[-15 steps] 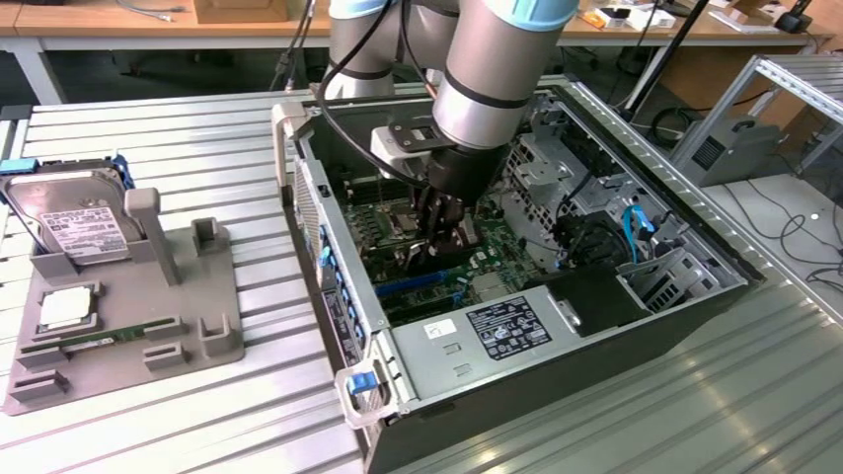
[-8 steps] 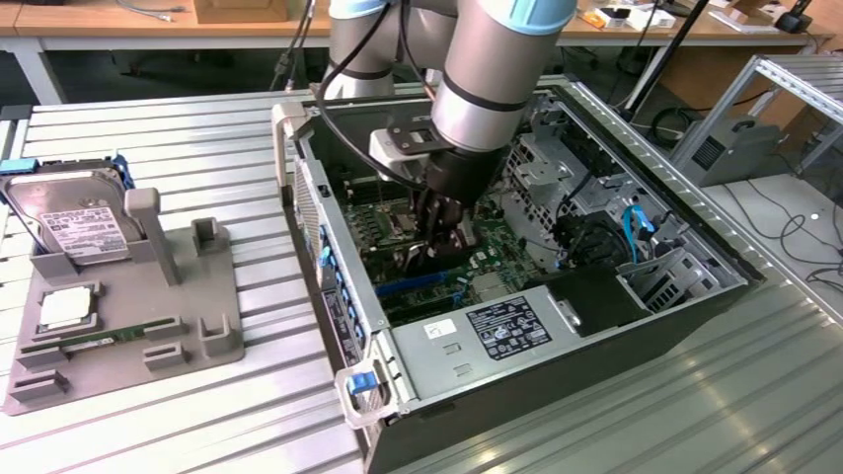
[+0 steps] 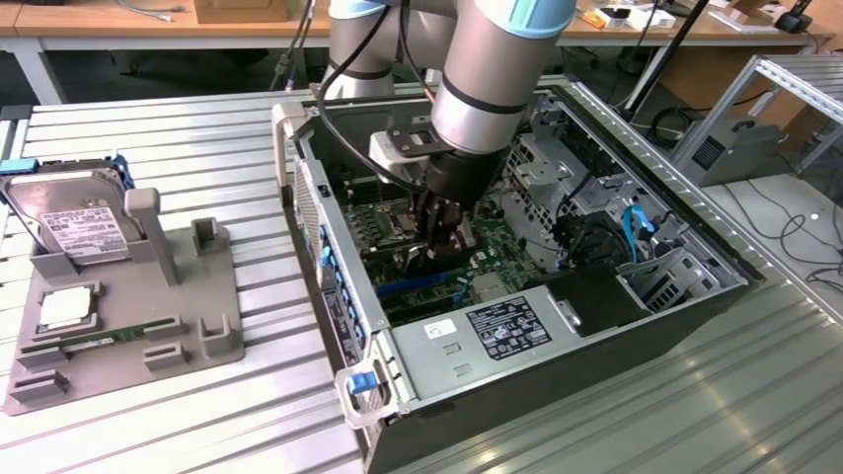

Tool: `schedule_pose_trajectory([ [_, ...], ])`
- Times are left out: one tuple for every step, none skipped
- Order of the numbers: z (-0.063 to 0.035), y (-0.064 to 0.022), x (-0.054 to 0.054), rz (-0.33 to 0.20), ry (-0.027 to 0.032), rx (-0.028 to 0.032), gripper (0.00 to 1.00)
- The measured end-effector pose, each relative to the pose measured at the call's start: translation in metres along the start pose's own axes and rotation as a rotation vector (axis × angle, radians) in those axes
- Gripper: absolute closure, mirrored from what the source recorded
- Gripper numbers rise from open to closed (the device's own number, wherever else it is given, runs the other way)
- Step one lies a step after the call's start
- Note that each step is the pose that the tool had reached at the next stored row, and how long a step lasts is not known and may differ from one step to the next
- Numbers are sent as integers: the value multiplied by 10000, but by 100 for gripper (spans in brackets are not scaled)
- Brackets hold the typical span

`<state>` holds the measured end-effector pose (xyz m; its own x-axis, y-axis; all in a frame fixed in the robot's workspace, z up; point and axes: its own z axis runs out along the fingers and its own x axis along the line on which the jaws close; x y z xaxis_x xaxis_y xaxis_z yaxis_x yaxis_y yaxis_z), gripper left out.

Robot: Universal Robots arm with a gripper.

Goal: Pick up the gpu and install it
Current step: 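Press down on the gpu until it lock into place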

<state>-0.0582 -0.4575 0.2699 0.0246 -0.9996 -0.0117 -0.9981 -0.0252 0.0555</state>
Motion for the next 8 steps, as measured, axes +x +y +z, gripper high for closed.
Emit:
schedule_pose_trajectory([
  [6,-3,0,42,-1,0,73],
  [7,-3,0,92,-1,-1,73],
  [10,-4,0,145,-6,1,73],
  [13,-5,-1,239,-12,2,73],
  [15,-5,-1,302,-15,3,73],
  [16,-4,-1,308,-15,2,73],
  [27,-5,-1,309,-19,4,73],
  [35,-5,-1,309,-17,3,73],
])
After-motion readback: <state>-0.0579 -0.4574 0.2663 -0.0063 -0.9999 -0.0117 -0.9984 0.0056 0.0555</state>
